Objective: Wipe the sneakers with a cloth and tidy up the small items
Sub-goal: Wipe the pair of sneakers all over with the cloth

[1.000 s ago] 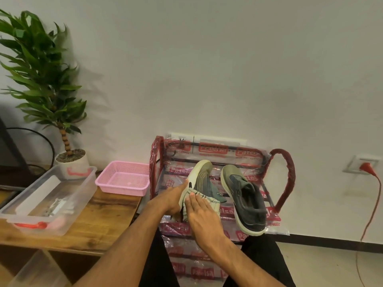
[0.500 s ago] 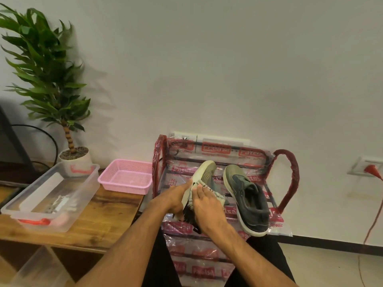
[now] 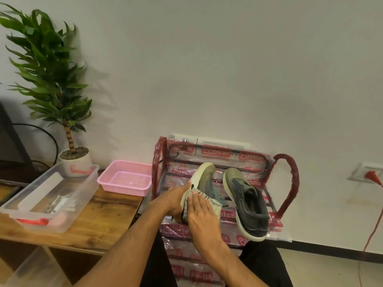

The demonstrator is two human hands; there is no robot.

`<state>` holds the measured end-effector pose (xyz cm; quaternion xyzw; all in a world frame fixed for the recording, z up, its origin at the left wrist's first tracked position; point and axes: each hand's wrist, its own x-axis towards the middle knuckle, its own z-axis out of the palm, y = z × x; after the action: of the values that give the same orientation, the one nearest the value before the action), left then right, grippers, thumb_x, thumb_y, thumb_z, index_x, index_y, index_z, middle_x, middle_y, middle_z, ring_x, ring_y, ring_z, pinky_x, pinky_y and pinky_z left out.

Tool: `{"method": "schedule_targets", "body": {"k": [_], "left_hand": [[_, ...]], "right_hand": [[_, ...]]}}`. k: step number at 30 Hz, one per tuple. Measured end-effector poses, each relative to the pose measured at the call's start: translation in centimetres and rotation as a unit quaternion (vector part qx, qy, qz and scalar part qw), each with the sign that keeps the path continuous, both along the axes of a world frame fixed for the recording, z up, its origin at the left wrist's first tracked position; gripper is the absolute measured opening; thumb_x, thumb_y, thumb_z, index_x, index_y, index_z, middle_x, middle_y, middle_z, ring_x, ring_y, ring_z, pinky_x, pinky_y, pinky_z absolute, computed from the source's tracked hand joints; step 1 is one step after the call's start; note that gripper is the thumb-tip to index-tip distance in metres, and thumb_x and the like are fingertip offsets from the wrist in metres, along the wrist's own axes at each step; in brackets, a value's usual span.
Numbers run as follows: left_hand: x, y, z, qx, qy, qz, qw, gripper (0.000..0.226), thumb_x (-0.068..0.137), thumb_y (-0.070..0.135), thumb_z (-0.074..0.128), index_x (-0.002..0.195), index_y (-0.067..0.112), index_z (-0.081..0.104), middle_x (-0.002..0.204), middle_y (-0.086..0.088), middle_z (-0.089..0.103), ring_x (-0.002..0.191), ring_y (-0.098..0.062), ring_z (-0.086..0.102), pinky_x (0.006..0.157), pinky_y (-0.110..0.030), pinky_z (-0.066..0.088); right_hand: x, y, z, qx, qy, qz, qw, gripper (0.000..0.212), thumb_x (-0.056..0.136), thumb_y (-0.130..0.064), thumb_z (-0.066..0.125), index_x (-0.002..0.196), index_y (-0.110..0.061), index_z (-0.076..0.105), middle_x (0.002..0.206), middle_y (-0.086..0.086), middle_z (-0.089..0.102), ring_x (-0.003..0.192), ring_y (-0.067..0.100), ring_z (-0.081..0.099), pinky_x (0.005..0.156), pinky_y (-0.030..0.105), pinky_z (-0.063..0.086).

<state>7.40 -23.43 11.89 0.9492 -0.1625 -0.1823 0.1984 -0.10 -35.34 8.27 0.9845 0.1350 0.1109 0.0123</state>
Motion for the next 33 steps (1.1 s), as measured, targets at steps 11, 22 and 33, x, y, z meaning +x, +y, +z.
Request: {"method": "schedule_targets", "body": {"k": [11,22,33], "left_hand": [[0.3,0.1,-0.2,-0.004,0.013,0.003,1.000,0.105,0.083,0.001,0.068,0.153,0.039,-0.001,0.156,-0.018,0.027,0.143,-0.036,0.026,0.113,-0.047,0.032],[0.3,0.0,-0.3,-0.006,0.007,0.010,1.000,0.112,0.079,0.008,0.075,0.151,0.043,-0.003,0.154,-0.014,0.031,0.141,-0.035,0.030,0.113,-0.051,0.032],[0.3,-0.3,-0.2,0.006,0.022,0.027,0.999,0.125,0.069,0.005,0.083,0.151,0.045,-0.003,0.155,-0.011,0.031,0.140,-0.035,0.032,0.111,-0.052,0.036]], "right_hand": [[0.0,0.6,0.3,-0.015,0.008,0.005,1.000,0.072,0.098,-0.010,0.047,0.151,0.004,0.002,0.158,0.025,0.000,0.148,0.036,0.000,0.120,0.044,-0.003],[-1.5,-0.7,-1.7,-0.072,-0.003,0.055,0.996,0.072,0.091,-0.012,0.054,0.150,0.002,0.015,0.157,0.024,0.008,0.147,0.037,0.008,0.114,0.048,-0.005],[2.3,-2.5,0.5,-0.022,-0.008,-0.039,0.999,0.072,0.088,-0.014,0.065,0.150,-0.011,0.028,0.156,0.011,0.029,0.144,0.029,0.026,0.119,0.041,0.010]]}}
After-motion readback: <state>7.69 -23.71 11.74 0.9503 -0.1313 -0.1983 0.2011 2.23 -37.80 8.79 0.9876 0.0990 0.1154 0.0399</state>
